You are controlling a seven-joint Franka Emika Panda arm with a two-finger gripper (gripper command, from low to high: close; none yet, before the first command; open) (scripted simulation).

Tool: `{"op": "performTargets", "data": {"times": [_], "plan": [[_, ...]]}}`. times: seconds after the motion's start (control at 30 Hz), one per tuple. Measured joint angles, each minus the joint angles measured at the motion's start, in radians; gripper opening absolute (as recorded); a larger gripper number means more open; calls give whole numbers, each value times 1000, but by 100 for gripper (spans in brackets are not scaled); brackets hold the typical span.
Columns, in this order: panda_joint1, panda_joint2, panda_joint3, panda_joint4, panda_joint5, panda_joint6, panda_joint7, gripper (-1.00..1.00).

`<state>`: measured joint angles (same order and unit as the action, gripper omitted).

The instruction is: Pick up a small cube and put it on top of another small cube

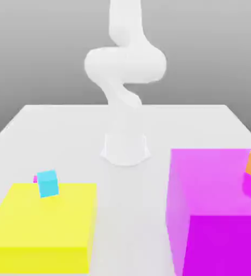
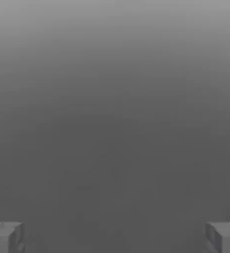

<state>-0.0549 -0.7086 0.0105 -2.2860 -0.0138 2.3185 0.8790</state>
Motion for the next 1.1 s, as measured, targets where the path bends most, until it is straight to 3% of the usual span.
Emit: {"op": "performTargets", "data": {"times": [0.6, 0.8, 1.1], "plan": [[-300, 659, -38, 101, -82, 133, 557, 0], [-369, 875, -74, 134, -41, 180, 694, 0], [-460, 1198, -110, 186, 100, 273, 812, 0]]}}
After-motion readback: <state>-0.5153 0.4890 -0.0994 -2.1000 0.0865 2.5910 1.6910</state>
